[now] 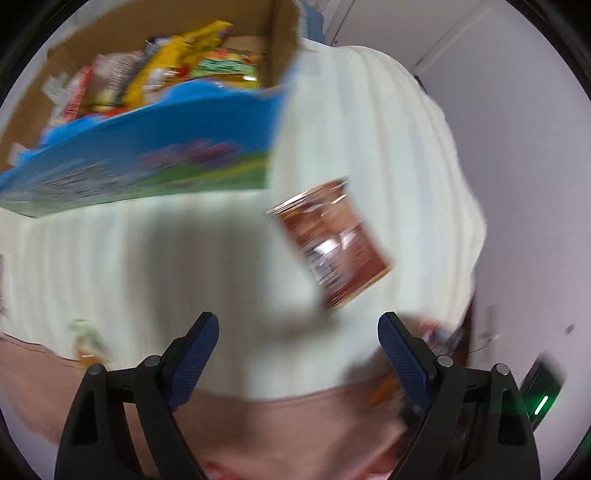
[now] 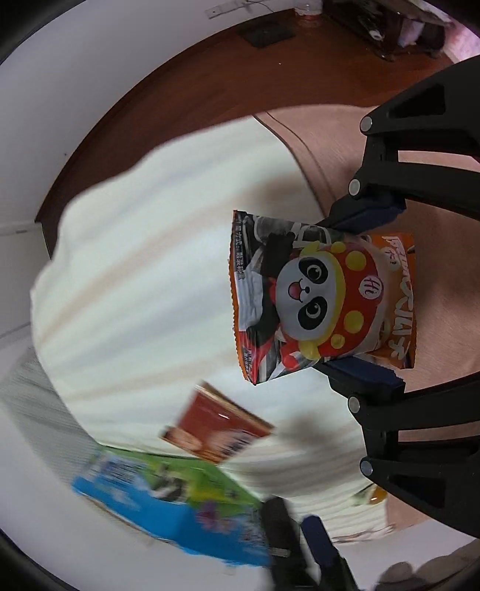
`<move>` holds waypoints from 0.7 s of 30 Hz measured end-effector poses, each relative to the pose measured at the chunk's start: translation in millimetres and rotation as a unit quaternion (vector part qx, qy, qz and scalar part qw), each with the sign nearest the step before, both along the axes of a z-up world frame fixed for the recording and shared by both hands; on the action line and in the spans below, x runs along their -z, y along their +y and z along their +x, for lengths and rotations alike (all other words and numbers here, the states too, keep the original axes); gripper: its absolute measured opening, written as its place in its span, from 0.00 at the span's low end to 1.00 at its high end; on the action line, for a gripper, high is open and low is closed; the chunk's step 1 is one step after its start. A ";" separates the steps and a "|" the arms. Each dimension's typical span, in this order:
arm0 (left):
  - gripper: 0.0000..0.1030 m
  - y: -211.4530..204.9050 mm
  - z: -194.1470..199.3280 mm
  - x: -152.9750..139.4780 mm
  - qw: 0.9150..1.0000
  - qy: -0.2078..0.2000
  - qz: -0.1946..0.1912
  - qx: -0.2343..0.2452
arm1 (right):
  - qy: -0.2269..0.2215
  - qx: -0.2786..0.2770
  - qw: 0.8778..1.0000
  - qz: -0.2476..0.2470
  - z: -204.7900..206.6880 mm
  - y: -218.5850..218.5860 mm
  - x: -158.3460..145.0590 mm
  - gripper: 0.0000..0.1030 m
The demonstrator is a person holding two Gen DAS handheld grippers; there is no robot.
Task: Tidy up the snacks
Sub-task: 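Grasp the panda snack bag with the right gripper while the left grasps the brown cracker pack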
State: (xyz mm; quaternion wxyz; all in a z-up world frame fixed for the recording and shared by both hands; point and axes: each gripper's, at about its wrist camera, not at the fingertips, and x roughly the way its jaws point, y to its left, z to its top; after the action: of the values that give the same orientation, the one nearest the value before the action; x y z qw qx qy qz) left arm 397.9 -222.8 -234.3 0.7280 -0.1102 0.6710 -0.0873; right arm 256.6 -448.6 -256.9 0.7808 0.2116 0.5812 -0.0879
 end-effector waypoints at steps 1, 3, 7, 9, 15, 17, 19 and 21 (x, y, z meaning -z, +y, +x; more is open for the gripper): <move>0.86 -8.0 9.2 2.1 1.000 0.005 -0.001 -0.013 | -0.002 0.007 1.000 0.006 0.9 -8.0 -0.8 0.60; 0.86 -21.9 25.1 8.4 0.999 0.014 0.000 -0.029 | -0.004 0.017 1.000 0.014 -0.8 -16.2 0.6 0.60; 0.86 -39.4 51.3 39.2 0.997 0.050 0.008 -0.057 | -0.009 0.034 0.999 0.029 -3.2 -32.8 -0.9 0.60; 0.86 -43.4 55.7 50.3 0.996 0.063 0.011 -0.066 | -0.012 0.038 0.999 0.035 -10.7 -38.6 -3.7 0.60; 0.73 -64.9 59.9 60.6 0.996 0.018 0.080 -0.036 | -0.006 0.033 0.999 0.035 -6.7 -39.6 7.9 0.60; 0.62 -71.4 55.3 56.7 0.995 -0.010 0.095 -0.014 | -0.001 0.027 0.999 0.033 -3.4 -35.9 8.3 0.60; 0.60 -75.9 47.0 55.9 0.994 -0.024 0.104 0.010 | 0.001 0.023 0.999 0.032 -3.9 -31.6 10.1 0.60; 0.60 -79.0 34.5 56.0 0.992 -0.038 0.111 0.038 | 0.006 0.016 0.999 0.031 3.3 -26.8 12.3 0.60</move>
State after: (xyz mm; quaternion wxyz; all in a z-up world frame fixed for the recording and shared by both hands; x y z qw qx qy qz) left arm 432.4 -301.8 -290.3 0.7566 0.0002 0.6524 -0.0443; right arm 259.9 -475.4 -269.2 0.7689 0.2446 0.5848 -0.0832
